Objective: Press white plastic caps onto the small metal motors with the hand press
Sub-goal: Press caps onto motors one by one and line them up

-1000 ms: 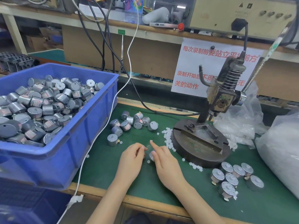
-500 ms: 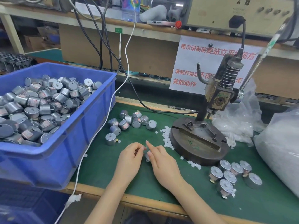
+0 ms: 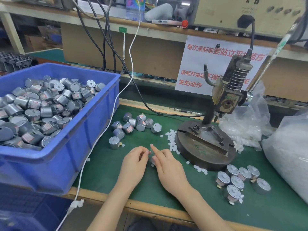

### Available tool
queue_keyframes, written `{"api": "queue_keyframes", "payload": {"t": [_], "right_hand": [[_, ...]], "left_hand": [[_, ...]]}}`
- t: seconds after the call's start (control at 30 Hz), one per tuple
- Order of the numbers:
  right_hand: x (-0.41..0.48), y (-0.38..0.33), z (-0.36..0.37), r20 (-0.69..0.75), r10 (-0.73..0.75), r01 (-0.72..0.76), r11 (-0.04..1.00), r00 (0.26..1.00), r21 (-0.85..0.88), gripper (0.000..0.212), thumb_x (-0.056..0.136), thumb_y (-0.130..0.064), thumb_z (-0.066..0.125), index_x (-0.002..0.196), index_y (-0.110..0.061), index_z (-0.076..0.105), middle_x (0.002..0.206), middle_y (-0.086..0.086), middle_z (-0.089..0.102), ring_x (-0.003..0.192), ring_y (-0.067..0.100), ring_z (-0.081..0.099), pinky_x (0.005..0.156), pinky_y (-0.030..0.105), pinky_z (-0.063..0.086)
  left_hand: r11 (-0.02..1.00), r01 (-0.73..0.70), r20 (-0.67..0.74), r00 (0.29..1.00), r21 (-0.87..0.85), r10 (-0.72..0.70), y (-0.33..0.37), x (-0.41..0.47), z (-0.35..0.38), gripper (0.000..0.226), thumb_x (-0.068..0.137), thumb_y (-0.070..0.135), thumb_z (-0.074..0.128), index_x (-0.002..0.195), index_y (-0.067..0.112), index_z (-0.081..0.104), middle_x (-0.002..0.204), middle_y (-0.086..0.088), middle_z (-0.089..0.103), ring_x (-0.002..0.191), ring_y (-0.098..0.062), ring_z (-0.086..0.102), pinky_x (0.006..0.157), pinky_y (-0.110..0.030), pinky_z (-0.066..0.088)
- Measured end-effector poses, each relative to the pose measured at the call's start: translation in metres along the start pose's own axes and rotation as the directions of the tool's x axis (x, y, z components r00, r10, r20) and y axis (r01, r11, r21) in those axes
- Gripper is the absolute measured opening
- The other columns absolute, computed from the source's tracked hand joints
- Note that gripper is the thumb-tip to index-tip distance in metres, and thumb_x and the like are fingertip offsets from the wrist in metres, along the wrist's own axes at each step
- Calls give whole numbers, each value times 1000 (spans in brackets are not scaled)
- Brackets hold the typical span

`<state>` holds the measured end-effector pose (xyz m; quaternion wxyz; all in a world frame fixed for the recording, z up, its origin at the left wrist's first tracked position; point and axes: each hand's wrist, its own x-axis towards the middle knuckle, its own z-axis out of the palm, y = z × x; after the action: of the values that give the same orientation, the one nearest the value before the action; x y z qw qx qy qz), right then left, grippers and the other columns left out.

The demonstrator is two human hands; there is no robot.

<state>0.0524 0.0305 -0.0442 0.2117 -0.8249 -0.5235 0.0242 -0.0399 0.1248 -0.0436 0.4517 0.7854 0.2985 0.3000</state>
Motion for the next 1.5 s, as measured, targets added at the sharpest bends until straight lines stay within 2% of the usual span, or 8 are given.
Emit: {"api": "queue_keyframes", "payload": {"t": [0.2, 0.43, 0.77, 0.9, 1.03, 1.23, 1.4, 1.5], "right_hand": [[-2, -4, 3, 37, -26, 31, 987, 999, -158, 49, 100, -40, 23, 147, -38, 8, 127, -4, 35, 91, 27, 57, 66, 32, 37], [-3, -7, 0, 57, -25, 37, 976, 998, -213, 50, 100, -43, 23, 147, -37, 9, 125, -2, 35, 88, 26, 57, 61, 31, 36], [-1, -9, 3, -98, 2, -34, 946, 995, -324, 51, 97, -46, 36, 145, -34, 26, 107, 0, 46, 59, 21, 48, 48, 25, 31], [0, 1, 0, -45, 130, -123, 983, 990, 139, 42, 98, -43, 28, 140, -40, 28, 107, -11, 46, 82, 12, 55, 71, 30, 41], [0, 7, -9, -54, 327, -199, 690, 943, 696, 17, 99, -33, 37, 102, -38, 53, 67, -20, 50, 55, -4, 47, 59, 16, 41], [1, 4, -14, -62, 349, -184, 628, 935, 757, 20, 96, -35, 44, 84, -29, 58, 57, -19, 52, 49, 0, 45, 47, 16, 37], [0, 3, -15, -84, 414, -219, 630, 906, 745, 50, 97, -44, 37, 57, -16, 45, 38, -8, 43, 41, 6, 40, 46, 16, 33], [0, 4, -16, -60, 467, -198, 485, 882, 852, 33, 100, -32, 35, 90, -18, 64, 52, -4, 57, 36, 12, 44, 39, 18, 36]], "left_hand": [[999, 37, -59, 998, 23, -35, 0, 3, 3, 21, 90, 10, 51, 72, 17, 59, 70, 5, 60, 67, -6, 52, 59, -11, 37], [971, 224, -65, 971, -84, -230, 2, 29, -1, 18, 86, 9, 50, 75, 10, 63, 66, -2, 60, 61, -24, 56, 60, -36, 49], [987, 154, -96, 983, -40, -157, 1, 24, 3, 22, 86, 14, 52, 68, 23, 60, 70, 1, 64, 70, -19, 56, 66, -31, 43], [993, 118, -24, 993, -27, -119, -1, 21, 3, 19, 88, 19, 52, 72, 25, 62, 79, 3, 67, 77, -22, 60, 75, -39, 49], [1000, -20, 75, 997, -3, 20, 3, 11, 3, 6, 84, 32, 60, 82, 37, 61, 79, 17, 62, 61, -4, 49, 67, -31, 45], [942, -261, 147, 961, 211, 234, 12, -4, 8, 28, 74, 44, 61, 99, 48, 48, 91, 26, 51, 68, 3, 51, 63, -14, 39], [926, -324, 115, 945, 194, 307, 12, -7, 13, 36, 82, 28, 67, 116, 24, 56, 93, 29, 49, 83, 13, 45, 74, -1, 33], [943, -311, 53, 950, 119, 307, 12, -5, 14, 36, 85, 24, 65, 119, 20, 55, 92, 21, 50, 84, 5, 47, 75, -3, 35]]}}
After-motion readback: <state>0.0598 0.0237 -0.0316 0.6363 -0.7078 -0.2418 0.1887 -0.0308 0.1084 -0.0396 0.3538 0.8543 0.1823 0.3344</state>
